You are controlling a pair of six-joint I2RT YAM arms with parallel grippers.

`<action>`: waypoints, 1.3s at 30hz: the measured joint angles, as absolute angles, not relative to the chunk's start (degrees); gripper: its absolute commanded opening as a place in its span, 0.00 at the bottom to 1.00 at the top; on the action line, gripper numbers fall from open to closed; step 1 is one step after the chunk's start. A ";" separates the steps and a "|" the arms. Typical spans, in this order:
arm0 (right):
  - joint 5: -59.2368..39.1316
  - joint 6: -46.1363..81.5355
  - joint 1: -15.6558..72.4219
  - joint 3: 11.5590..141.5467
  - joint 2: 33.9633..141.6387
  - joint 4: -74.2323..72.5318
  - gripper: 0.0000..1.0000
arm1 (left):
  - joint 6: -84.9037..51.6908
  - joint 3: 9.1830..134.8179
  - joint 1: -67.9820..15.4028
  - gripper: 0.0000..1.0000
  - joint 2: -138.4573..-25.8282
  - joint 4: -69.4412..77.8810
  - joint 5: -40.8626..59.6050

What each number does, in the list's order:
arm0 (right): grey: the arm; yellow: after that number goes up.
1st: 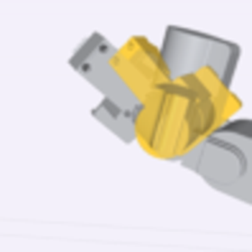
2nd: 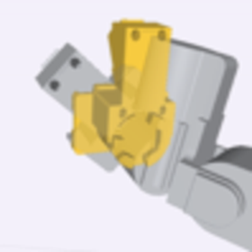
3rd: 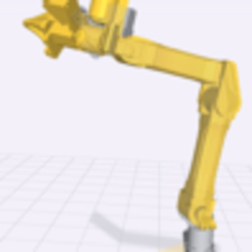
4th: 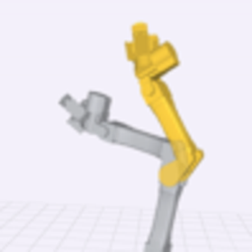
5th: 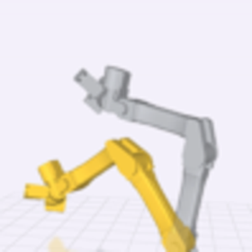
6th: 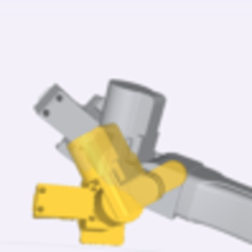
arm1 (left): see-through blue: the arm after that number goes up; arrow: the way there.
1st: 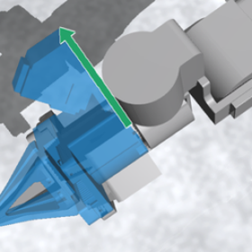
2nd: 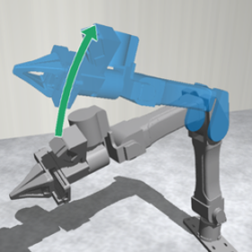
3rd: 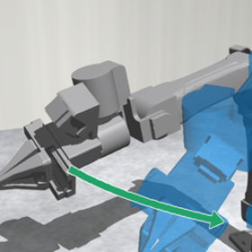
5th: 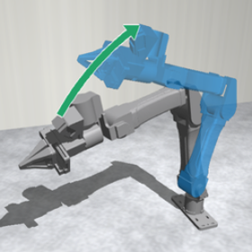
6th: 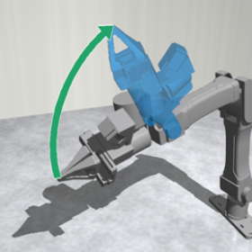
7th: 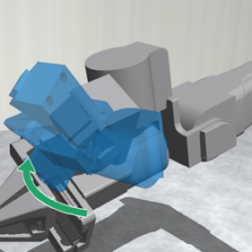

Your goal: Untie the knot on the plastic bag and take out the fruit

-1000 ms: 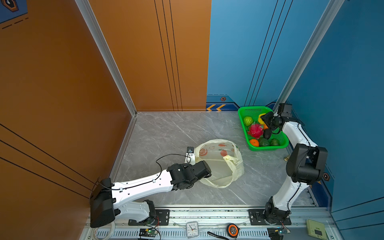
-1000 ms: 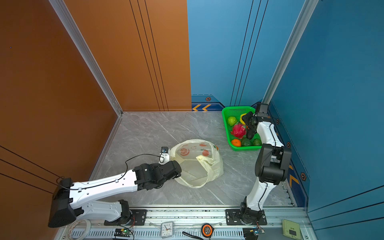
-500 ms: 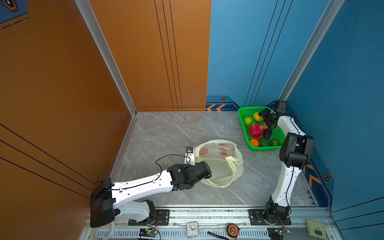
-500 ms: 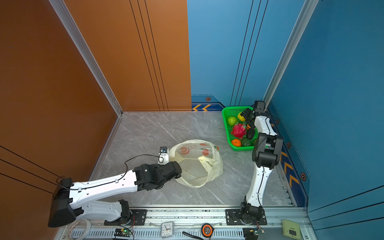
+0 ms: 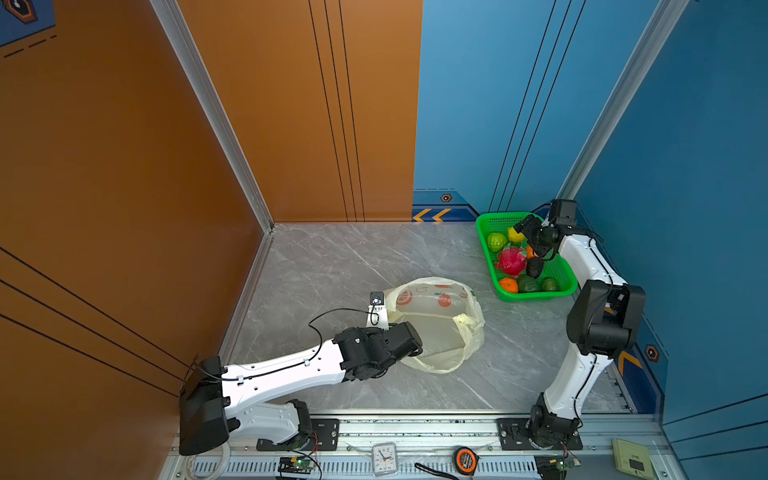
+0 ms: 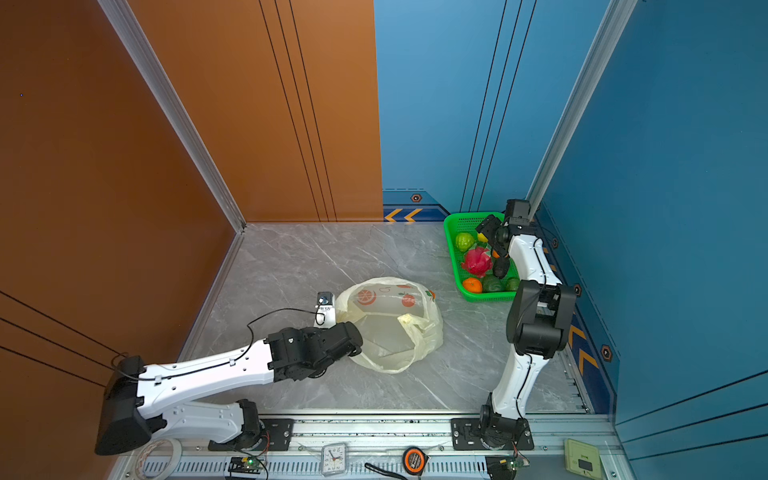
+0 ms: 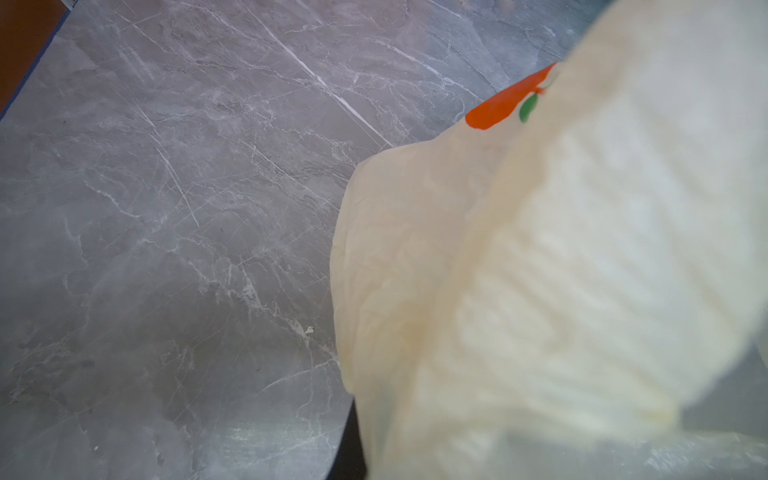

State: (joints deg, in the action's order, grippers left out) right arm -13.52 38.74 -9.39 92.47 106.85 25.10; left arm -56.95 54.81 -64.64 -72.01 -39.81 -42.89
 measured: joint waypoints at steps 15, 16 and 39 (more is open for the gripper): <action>-16.53 37.41 -0.91 66.24 71.79 36.05 0.86 | -47.35 52.51 -49.32 0.00 -73.67 -23.18 -36.86; -16.51 37.26 -0.30 65.25 70.06 37.08 0.86 | -46.59 52.53 -48.34 0.00 -74.41 -22.24 -36.14; -16.27 39.03 7.99 55.57 56.88 46.52 0.89 | -37.93 57.19 -35.70 0.52 -85.14 -12.49 -20.01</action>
State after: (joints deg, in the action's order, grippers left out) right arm -16.27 39.03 7.99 55.57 56.88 46.52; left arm -37.93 57.19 -35.70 -85.14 -12.49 -20.01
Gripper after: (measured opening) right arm 0.884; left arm 0.369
